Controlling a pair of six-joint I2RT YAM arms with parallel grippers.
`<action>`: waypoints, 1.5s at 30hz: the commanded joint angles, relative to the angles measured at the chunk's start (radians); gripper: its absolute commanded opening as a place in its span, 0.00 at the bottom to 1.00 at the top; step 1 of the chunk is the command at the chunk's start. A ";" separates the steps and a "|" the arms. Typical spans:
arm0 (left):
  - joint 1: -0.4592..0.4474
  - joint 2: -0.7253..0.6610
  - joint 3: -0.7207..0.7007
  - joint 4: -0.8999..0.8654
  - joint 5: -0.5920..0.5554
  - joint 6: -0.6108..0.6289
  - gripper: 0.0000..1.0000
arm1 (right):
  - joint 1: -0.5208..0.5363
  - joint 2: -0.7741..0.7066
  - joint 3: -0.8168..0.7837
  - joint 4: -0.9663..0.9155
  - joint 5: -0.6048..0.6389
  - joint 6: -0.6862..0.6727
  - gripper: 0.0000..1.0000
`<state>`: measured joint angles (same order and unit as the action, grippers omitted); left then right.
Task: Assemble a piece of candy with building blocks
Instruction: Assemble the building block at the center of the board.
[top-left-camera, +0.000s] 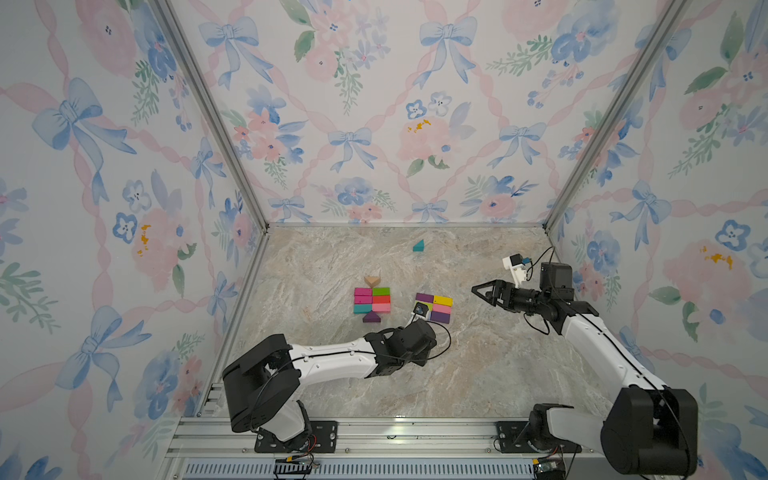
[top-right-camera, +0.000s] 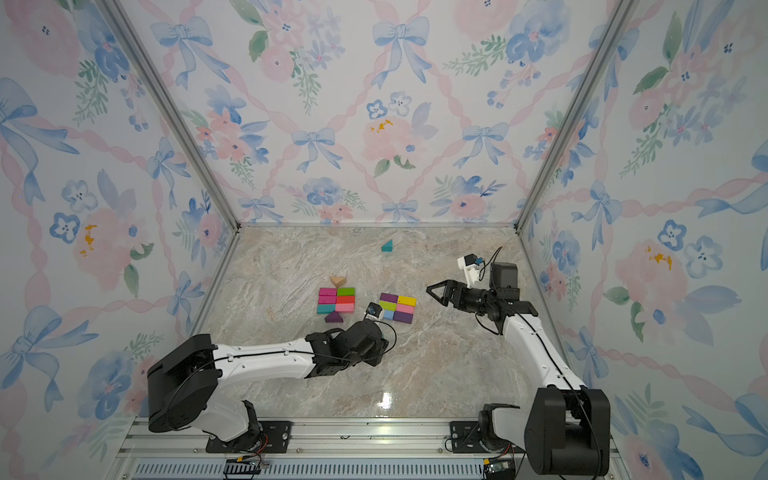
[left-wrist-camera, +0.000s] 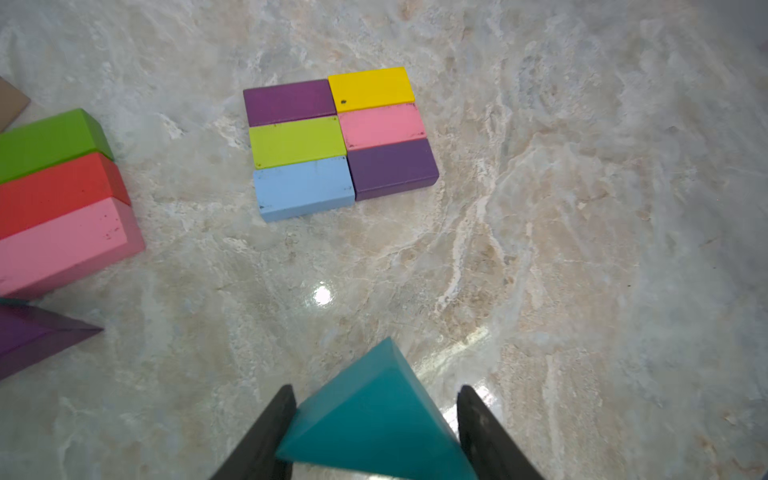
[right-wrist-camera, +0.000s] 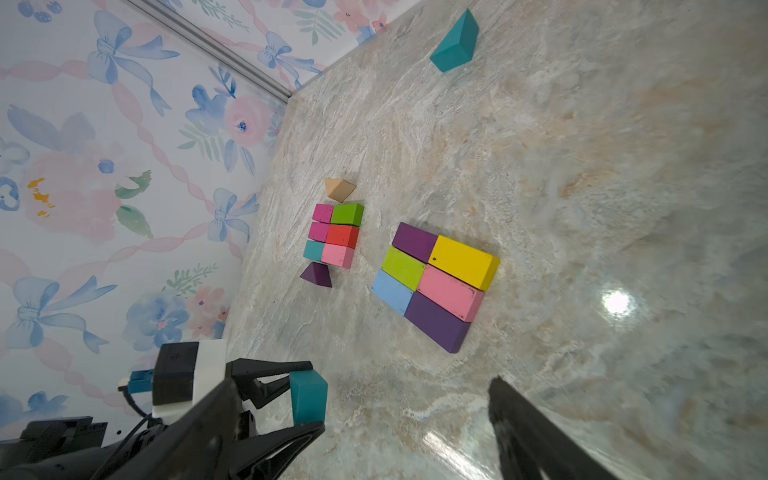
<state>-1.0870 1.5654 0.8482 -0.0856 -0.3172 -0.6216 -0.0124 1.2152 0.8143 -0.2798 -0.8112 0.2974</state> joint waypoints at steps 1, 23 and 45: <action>-0.010 0.068 0.065 -0.016 -0.027 -0.101 0.35 | -0.001 -0.020 0.008 -0.126 0.110 -0.080 0.95; 0.059 0.326 0.265 -0.065 -0.011 -0.056 0.39 | -0.055 -0.076 -0.018 -0.135 0.124 -0.109 0.97; 0.078 0.368 0.291 -0.066 0.012 -0.125 0.69 | -0.144 -0.155 -0.041 -0.109 0.127 -0.093 0.97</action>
<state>-1.0195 1.9255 1.1309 -0.1280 -0.3134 -0.7296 -0.1432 1.0821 0.7826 -0.3927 -0.6937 0.2012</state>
